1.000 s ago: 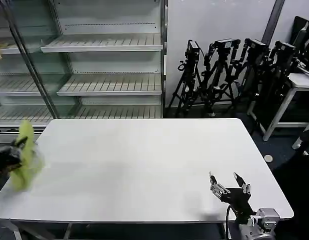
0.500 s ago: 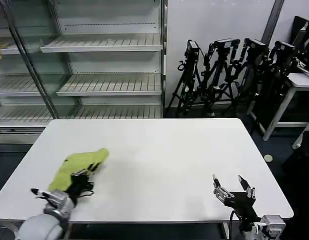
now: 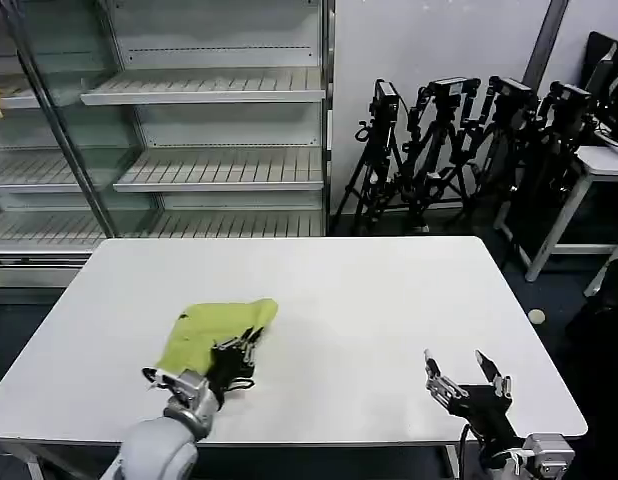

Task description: Fold and organize the clothes.

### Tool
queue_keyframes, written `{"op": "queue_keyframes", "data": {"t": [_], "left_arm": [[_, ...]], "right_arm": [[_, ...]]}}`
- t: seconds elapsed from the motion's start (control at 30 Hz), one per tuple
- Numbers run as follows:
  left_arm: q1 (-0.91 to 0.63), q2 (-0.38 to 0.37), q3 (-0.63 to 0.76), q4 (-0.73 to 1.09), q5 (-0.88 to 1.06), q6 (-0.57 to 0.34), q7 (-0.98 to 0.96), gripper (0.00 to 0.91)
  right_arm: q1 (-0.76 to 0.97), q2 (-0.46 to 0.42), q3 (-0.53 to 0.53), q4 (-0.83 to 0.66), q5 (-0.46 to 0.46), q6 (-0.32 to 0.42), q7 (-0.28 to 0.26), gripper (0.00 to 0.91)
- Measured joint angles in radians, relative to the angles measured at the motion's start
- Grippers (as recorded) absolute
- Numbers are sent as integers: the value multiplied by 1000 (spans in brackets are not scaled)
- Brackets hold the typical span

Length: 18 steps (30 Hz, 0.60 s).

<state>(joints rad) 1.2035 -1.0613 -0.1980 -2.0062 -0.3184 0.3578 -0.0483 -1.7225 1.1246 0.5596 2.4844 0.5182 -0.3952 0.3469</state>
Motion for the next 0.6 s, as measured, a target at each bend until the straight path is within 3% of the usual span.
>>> {"op": "queue_keyframes", "data": {"t": [0.03,0.07,0.1,0.3,0.6], "left_arm": [[-12,-8,16,6,-10,1,-8,91],[-23,-15,30,13,-19,1,-14,695],[-33,-22,43,20,-27,1,-22,907],[-76,-65,95,50,-82,2,-52,907],[-65,-65,86,27,-208,-27,-33,907]], "right_arm": [[0,-1,0,1,1,-1,0,907],[0,-1,1,2,1,-1,0,907],[0,-1,2,4,2,-3,1,907],[-1,-8,12,14,6,-9,2,907],[13,-10,11,9,-18,9,-11,907]]}}
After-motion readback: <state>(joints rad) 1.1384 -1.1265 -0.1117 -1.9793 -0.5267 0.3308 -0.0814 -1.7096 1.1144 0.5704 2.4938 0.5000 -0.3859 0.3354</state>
